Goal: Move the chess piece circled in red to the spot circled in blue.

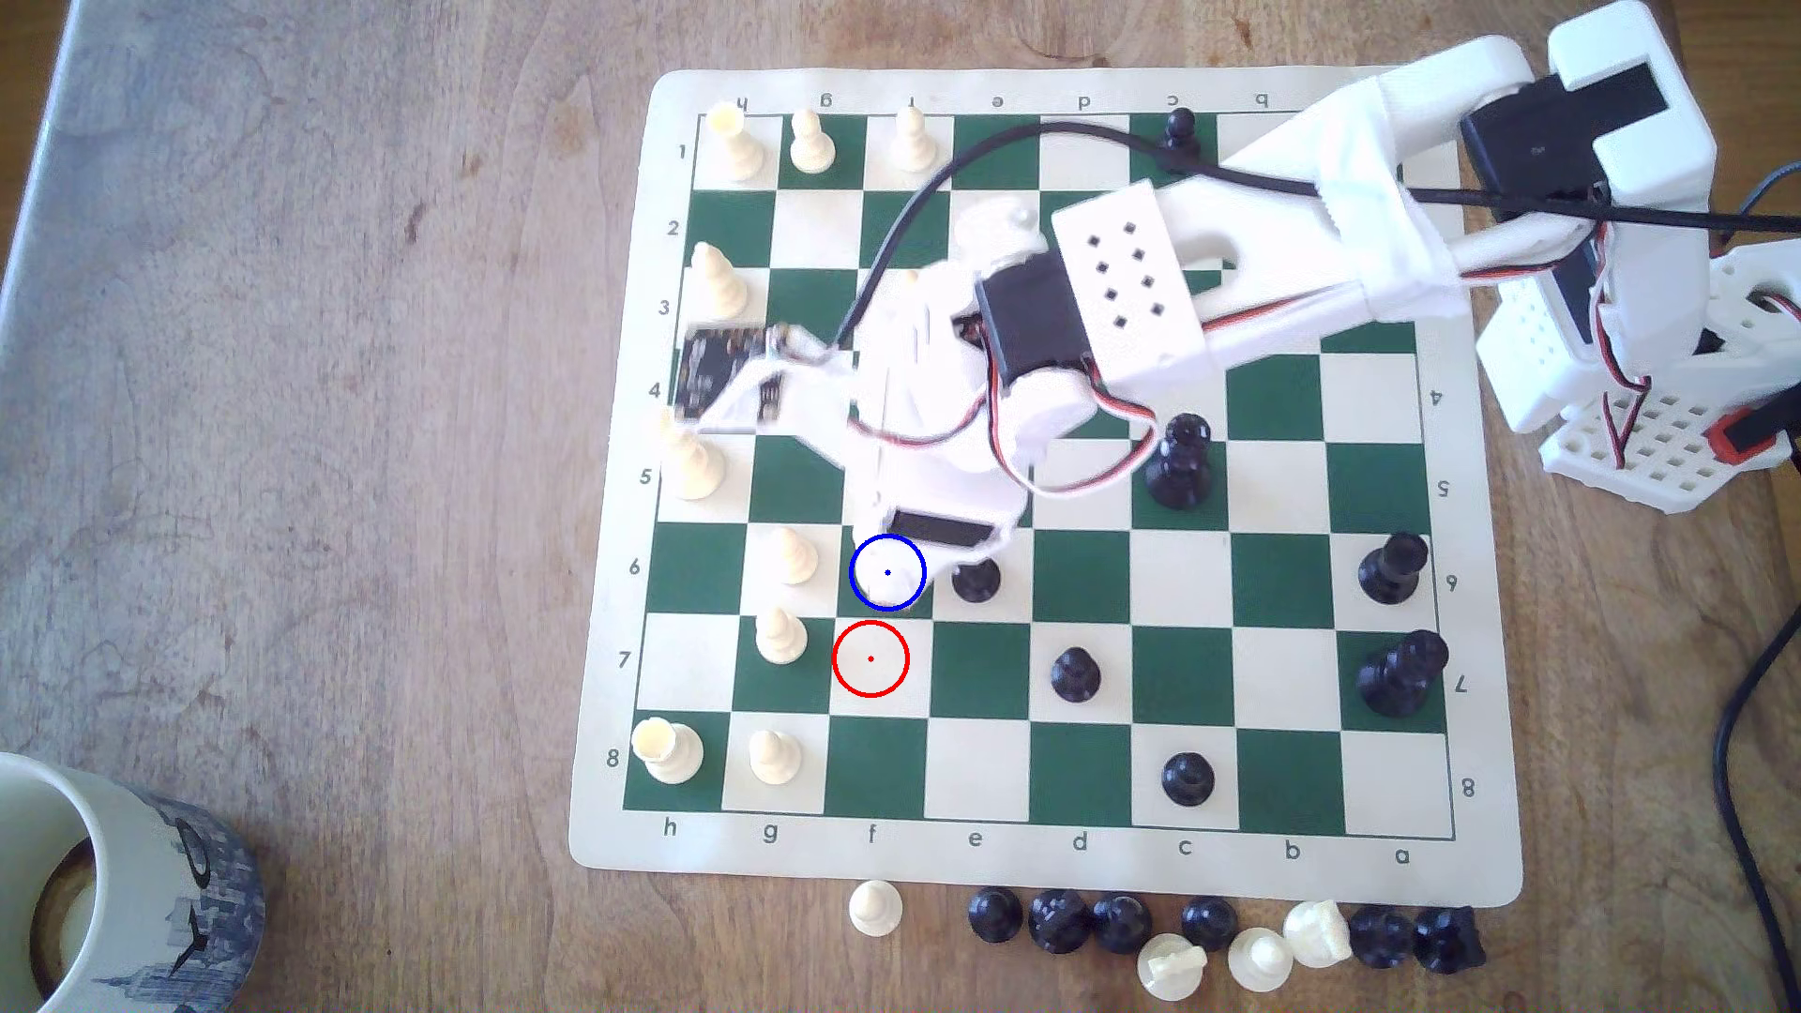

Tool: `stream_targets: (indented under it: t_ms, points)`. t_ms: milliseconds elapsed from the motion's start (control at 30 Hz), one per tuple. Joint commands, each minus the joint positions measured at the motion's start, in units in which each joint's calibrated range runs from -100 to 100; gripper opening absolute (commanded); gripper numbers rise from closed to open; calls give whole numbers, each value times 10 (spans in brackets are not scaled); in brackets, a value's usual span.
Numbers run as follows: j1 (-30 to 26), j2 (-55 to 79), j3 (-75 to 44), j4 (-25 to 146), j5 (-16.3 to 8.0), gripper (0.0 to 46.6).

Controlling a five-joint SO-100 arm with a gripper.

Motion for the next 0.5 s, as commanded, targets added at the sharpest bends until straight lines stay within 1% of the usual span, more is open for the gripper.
stream_targets:
  t_ms: [0,67,100,133,167,200,267,333,367,400,433,467]
  points:
    - [-1,-133,74,-74,-1,175]
    - [-3,-180,138,-138,-1,175]
    - [-5,-227,216,-223,-1,169]
    - [-5,-252,264,-281,-1,138]
    - [-5,-272,308,-332,0,119]
    - [-1,-302,376,-416,1,108]
    - [3,-329,434,-491,0,116]
    - [20,-349,481,-552,-7,137]
    - [31,-354,505,-585,-4,132]
    - [59,-361,563,-675,5,59]
    - [74,-364,592,-712,16,5]
    - [84,-368,619,-757,19,3]
